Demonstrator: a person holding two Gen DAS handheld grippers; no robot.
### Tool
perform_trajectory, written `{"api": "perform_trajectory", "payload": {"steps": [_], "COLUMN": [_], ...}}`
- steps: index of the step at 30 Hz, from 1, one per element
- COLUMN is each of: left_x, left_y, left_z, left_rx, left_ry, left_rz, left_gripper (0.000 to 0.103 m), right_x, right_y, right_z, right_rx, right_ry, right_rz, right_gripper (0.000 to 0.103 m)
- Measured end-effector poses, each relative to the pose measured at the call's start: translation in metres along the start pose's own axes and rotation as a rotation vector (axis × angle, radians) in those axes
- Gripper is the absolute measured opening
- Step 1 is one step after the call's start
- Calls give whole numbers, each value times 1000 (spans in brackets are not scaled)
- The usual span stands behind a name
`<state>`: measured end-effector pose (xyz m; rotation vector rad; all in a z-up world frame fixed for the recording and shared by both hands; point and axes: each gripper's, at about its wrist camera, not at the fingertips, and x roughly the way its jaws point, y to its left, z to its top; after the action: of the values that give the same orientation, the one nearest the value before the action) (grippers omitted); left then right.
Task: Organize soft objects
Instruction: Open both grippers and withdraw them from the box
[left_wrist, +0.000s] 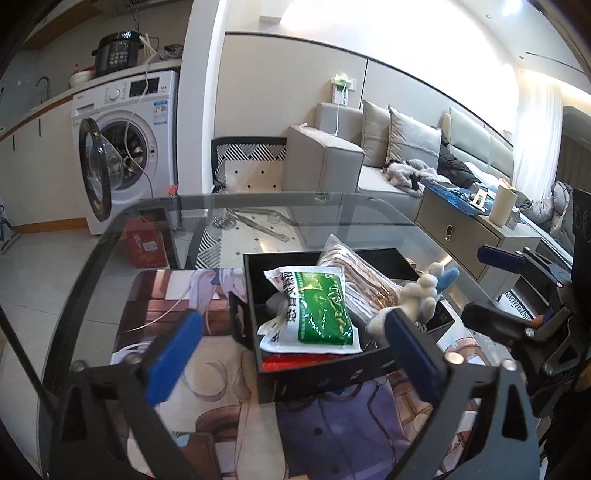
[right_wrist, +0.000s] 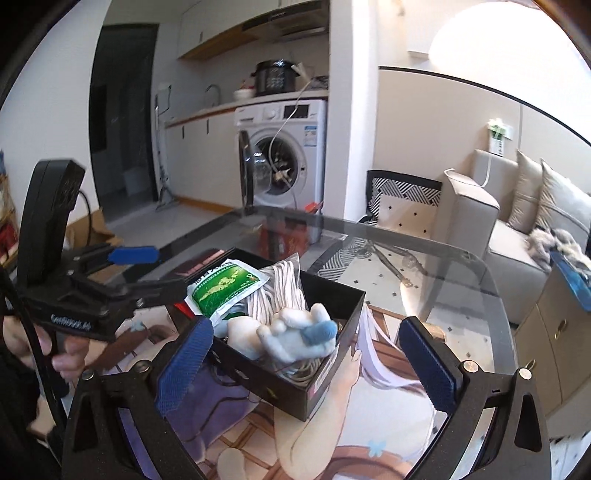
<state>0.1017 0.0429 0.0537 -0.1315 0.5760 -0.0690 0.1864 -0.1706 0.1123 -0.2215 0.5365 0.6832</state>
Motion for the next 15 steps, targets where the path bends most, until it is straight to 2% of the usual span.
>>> {"api": "perform_trajectory", "payload": {"steps": [2, 10, 15], "left_x": [-7, -8, -9], "left_y": [1, 1, -1], "left_z": [-6, -24, -32], "left_rx": [6, 30, 31], "left_ry": [-25, -41, -64], "left_rz": [8, 66, 75], "left_gripper": [103, 103, 103], "right_x": [-3, -4, -3], "right_y": [3, 19, 24], "right_z": [-2, -16, -22], "right_rx": [23, 56, 71], "right_ry": [-17, -50, -63], "right_rz": [-12, -44, -52], "right_gripper": [102, 102, 102]}}
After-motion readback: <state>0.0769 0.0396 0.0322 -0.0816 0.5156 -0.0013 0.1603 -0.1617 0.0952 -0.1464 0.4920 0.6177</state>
